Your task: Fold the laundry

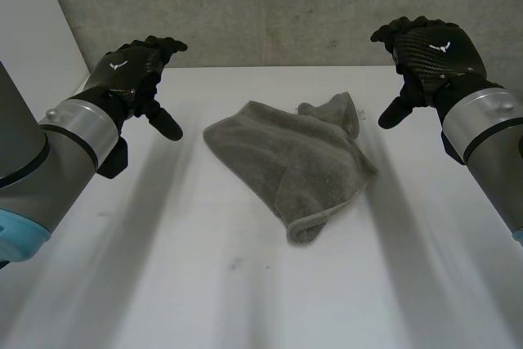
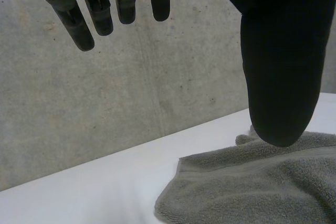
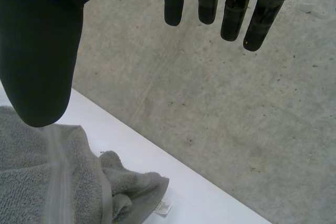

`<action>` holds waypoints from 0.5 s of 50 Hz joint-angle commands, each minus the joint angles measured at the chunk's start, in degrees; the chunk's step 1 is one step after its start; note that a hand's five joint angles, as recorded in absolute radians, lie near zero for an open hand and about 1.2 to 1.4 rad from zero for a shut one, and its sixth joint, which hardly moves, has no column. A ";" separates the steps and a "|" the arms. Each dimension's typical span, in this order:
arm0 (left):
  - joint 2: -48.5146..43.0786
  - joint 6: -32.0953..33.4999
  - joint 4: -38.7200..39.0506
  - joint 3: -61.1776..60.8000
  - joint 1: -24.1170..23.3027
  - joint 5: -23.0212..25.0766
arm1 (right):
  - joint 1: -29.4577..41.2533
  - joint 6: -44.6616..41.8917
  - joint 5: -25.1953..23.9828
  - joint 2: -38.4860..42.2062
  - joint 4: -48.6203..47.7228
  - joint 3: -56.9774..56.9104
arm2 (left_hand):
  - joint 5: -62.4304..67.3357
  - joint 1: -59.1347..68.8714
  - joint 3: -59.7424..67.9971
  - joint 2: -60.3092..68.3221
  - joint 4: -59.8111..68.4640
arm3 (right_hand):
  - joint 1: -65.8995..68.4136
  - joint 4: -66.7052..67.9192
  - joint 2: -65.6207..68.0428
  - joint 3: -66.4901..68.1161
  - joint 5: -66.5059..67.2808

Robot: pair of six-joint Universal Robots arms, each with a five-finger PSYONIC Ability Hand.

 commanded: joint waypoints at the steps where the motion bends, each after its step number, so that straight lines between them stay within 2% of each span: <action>1: 0.08 -0.02 0.00 -0.05 0.08 0.00 | 0.26 -5.81 -0.14 1.29 3.55 -0.08 | -1.08 0.28 0.64 0.80 0.59 | -2.09 -3.46 -3.24 -2.22 -3.98; 2: 0.08 -0.02 0.00 -0.05 0.08 0.00 | 0.26 -10.28 -0.31 2.25 5.74 -0.25 | -1.08 0.28 0.64 0.80 0.59 | -2.09 -3.46 -3.24 -2.22 -3.98; 3: 0.00 -0.02 0.00 0.04 0.08 0.00 | 0.26 -10.33 -0.32 2.26 5.76 -0.25 | -1.25 0.11 0.48 0.64 0.43 | -2.09 -3.46 -3.24 -2.22 -3.98; 5: -0.01 -0.02 0.00 0.04 0.08 -0.09 | -0.01 -19.86 -0.23 5.06 8.91 0.18 | -1.25 0.11 0.47 0.63 0.42 | -2.09 -3.46 -3.24 -2.22 -3.98; 10: 0.08 -0.80 -0.18 -0.22 0.00 -0.44 | -0.01 -27.28 -1.45 7.27 9.37 2.73 | -1.25 0.11 0.47 0.63 0.42 | -2.09 -3.46 -3.24 -2.22 -3.98; 11: 0.08 -0.81 -0.18 -0.22 0.00 -0.44 | -0.01 -27.29 -1.46 7.27 9.36 2.74 | -1.25 0.11 0.47 0.63 0.42 | -2.09 -3.46 -3.24 -2.22 -3.98; 13: 0.08 -0.72 -0.18 -0.31 -0.09 -0.44 | -0.09 -27.38 -6.35 10.94 6.74 4.40 | -1.25 0.11 0.47 0.63 0.42 | -2.09 -3.46 -3.24 -2.22 -3.98; 14: 0.17 -0.63 -0.18 -0.49 -0.27 -0.61 | -0.10 -27.38 -6.38 10.96 6.73 4.41 | -1.25 0.11 0.47 0.63 0.42 | -2.09 -3.46 -3.24 -2.22 -3.98; 15: 0.00 -0.46 -0.09 -0.49 -0.44 -0.61 | -0.27 -27.38 -9.43 12.70 4.46 5.28 | -1.25 0.11 0.47 0.63 0.42 | -2.09 -3.46 -3.24 -2.22 -3.98; 16: -0.01 -0.46 -0.09 -0.49 -0.44 -0.61 | -0.27 -27.38 -9.46 12.72 4.44 5.28 | -1.25 0.11 0.47 0.63 0.42 | -2.09 -3.46 -3.24 -2.22 -3.98; 18: -0.18 -0.28 -0.09 -0.57 -0.44 -0.61 | -0.53 -27.38 -13.57 16.05 -0.80 6.86 | -1.25 0.11 0.47 0.63 0.42 | -2.09 -3.46 -3.24 -2.22 -3.98; 20: -0.36 -0.28 -0.18 -0.57 -0.53 -0.53 | -0.62 -27.38 -14.11 17.89 -3.88 7.39 | -1.25 0.11 0.47 0.63 0.42 | -0.71 -2.08 -1.86 -0.84 -2.60; 21: -0.36 -0.28 -0.18 -0.57 -0.53 -0.53 | -0.62 -27.38 -13.94 19.82 -7.56 7.74 | -1.25 0.11 0.47 0.63 0.42 | 7.17 5.80 6.02 7.04 5.27; 22: -0.36 -0.28 -0.09 -0.66 -0.53 -0.53 | -0.62 -27.38 -13.94 19.84 -7.60 7.75 | -1.25 0.11 0.47 0.63 0.42 | 7.25 5.88 6.10 7.12 5.35; 23: -0.36 -0.28 -0.09 -0.66 -0.53 -0.53 | -0.54 -27.38 -13.85 21.32 -11.86 8.09 | -1.25 0.11 0.47 0.63 0.42 | 20.41 19.03 19.25 20.27 18.51; 24: -0.36 -0.28 -0.09 -0.66 -0.53 -0.53 | -0.53 -27.38 -13.85 21.34 -11.91 8.10 | -1.25 0.11 0.47 0.63 0.42 | 20.54 19.16 19.38 20.40 18.64; 25: -0.44 -0.28 -0.09 -0.66 -0.53 -0.53 | -0.53 -27.29 -13.94 22.47 -16.26 8.53 | -1.25 0.11 0.47 0.63 0.42 | 37.69 36.32 36.54 37.56 35.79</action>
